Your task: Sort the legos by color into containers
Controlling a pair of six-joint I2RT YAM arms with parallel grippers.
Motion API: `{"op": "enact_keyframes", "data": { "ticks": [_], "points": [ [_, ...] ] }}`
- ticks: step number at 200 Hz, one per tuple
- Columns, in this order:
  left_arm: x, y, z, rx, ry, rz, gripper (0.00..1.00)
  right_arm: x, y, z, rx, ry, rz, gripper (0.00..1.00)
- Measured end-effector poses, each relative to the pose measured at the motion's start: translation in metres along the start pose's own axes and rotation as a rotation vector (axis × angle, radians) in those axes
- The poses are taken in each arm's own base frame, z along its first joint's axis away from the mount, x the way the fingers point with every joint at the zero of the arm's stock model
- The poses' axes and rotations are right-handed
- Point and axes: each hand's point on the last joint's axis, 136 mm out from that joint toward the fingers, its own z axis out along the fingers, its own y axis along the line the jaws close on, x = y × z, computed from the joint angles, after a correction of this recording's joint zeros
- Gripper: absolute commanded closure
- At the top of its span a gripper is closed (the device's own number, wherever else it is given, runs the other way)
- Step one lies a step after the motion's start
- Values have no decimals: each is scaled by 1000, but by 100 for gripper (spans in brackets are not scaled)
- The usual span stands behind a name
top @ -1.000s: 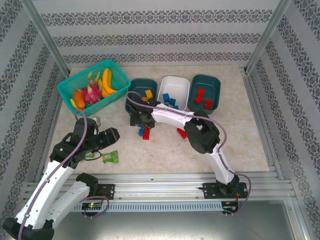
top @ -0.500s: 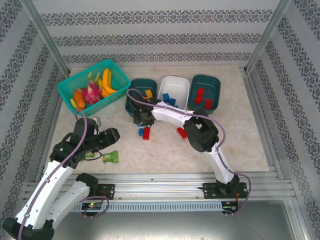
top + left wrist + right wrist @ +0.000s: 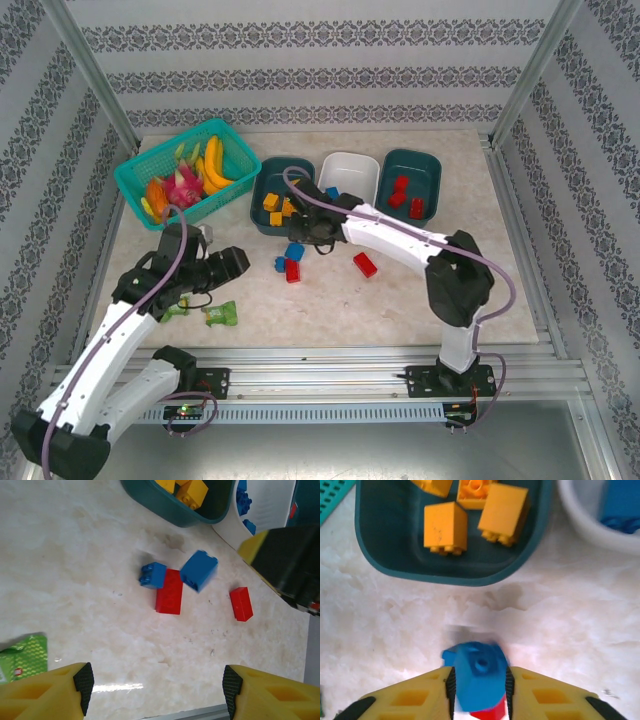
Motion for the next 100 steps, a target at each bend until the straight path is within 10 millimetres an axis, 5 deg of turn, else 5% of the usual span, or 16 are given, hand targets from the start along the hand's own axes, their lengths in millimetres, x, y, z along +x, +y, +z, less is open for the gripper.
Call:
{"op": "enact_keyframes", "data": {
  "ticks": [38,58,82,100],
  "points": [
    [-14,-33,14,60,26,34,29,-29,-47,-13,48,-46,87,69],
    [-16,-43,22,80,33,45,29,-40,-60,-14,63,-59,101,59],
    [-16,-45,25,83,37,42,29,-28,-51,-12,58,-38,49,45],
    [-17,-46,24,86,34,43,29,0,-48,-5,50,16,21,40]
  ]
}}
